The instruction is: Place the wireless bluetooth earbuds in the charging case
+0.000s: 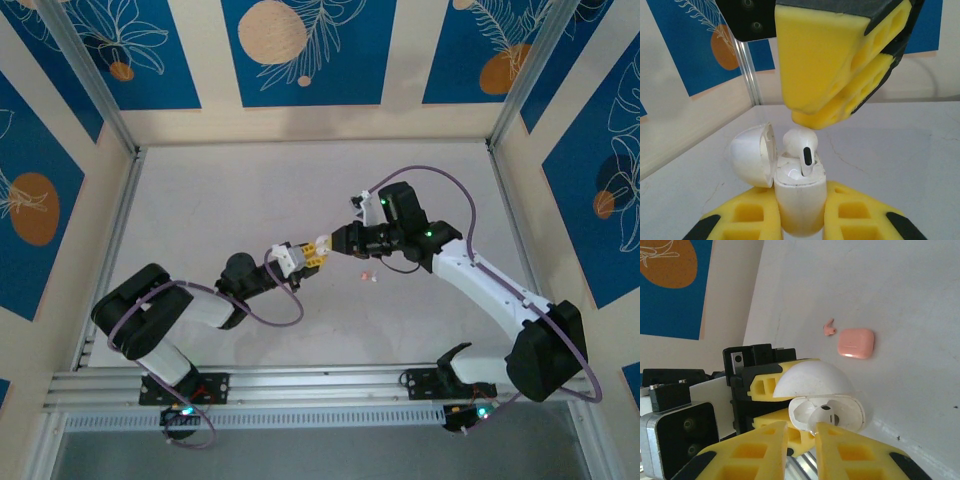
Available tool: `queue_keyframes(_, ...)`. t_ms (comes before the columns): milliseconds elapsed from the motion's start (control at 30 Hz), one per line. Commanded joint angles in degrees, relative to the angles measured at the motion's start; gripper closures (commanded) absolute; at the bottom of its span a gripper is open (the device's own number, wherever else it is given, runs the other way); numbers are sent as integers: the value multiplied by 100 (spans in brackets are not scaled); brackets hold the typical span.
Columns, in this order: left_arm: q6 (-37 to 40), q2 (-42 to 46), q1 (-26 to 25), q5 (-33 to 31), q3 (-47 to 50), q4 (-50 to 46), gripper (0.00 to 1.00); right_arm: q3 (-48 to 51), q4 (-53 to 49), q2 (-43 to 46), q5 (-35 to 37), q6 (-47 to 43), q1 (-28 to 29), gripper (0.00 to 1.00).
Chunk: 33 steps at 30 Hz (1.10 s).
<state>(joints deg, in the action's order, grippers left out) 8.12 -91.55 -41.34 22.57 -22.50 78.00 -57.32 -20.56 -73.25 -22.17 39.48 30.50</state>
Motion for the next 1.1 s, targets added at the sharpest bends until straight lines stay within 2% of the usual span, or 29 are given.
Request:
queue_keyframes(0,84,172,-93,28,50,260,88,-122,56,-108,-184,42,-18,77)
queue_keyframes(667,110,243,-120,28,79,262,88,-95,228,-260,-382,-134,13,78)
queue_keyframes(1067,258,225,-128,-157,132,259,88,-196,-203,47,-14,-198,17,63)
